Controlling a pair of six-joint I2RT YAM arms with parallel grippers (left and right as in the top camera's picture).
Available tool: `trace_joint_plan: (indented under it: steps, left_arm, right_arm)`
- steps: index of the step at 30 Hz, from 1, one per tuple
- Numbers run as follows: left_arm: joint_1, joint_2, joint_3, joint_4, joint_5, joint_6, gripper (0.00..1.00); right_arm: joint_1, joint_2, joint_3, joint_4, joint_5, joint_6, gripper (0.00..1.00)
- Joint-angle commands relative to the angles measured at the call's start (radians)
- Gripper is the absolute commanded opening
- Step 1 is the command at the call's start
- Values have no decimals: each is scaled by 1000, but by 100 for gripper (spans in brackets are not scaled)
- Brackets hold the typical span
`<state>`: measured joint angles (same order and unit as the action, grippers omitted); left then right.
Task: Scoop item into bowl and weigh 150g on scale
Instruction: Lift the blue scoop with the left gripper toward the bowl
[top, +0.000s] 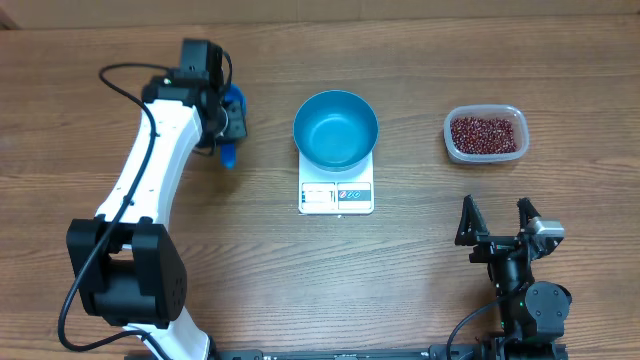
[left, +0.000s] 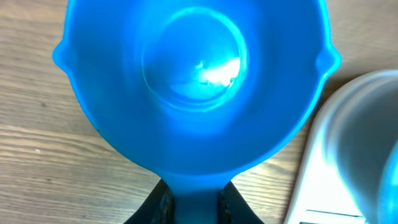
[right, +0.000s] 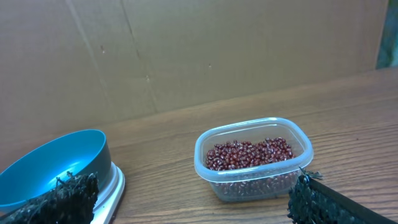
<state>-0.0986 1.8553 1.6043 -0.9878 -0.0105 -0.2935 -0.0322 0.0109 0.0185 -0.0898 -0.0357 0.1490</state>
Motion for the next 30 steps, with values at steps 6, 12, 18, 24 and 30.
trace_joint_plan:
  steps: [6, 12, 18, 24, 30]
  left_arm:
    - [-6, -35, 179, -27, 140, -25, 5]
    - [-6, -34, 179, -26, 196, -25, 5]
    - [-1, -38, 179, -42, 312, -45, 5]
    - [43, -38, 179, -55, 493, -163, 4]
    - [81, -38, 179, -35, 791, -231, 4]
  right_arm:
    - [-3, -8, -11, 6, 12, 0, 100]
    - [-3, -8, -11, 6, 13, 0, 100]
    - [-3, -8, -11, 6, 12, 0, 100]
    - [-3, -8, -11, 6, 8, 0, 100]
    - [-3, -8, -11, 11, -20, 54, 100]
